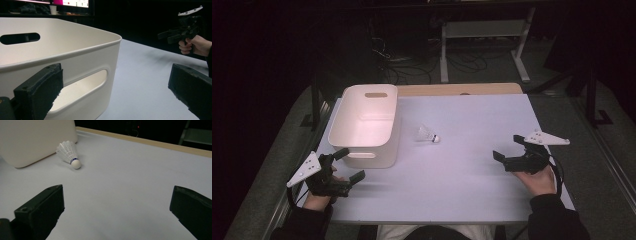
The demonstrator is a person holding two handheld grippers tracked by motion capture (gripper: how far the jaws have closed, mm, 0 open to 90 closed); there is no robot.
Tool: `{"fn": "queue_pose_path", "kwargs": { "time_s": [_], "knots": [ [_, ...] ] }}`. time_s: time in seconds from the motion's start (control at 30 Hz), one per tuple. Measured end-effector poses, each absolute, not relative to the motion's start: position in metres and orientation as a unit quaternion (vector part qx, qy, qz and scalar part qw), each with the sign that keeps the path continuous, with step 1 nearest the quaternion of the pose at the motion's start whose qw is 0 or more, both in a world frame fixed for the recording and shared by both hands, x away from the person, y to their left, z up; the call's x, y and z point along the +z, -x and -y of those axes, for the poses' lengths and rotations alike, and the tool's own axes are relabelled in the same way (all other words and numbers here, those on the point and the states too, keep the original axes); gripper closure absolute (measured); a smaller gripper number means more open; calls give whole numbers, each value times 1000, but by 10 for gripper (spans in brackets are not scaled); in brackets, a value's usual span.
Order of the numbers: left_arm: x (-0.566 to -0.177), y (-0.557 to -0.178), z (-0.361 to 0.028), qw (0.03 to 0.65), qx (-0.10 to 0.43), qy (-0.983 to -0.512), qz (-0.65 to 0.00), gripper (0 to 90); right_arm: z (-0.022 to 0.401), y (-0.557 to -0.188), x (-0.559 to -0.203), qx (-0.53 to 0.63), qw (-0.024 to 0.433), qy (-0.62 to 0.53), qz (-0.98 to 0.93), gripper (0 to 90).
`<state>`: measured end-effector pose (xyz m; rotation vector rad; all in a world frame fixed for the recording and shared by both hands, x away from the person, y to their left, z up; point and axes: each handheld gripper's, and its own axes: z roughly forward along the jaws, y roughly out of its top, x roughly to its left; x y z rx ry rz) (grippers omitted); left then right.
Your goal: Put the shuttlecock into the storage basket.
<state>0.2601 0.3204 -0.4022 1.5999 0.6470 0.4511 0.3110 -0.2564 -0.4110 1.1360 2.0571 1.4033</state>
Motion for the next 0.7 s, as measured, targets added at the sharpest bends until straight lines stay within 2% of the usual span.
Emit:
{"fn": "queue_pose_path", "kwargs": {
  "time_s": [0.7],
  "knots": [
    [-402, -260, -320, 629, 196, -697, -282, 0, 257, -308, -409, 500, 196, -407, -739, 0]
  ]
}}
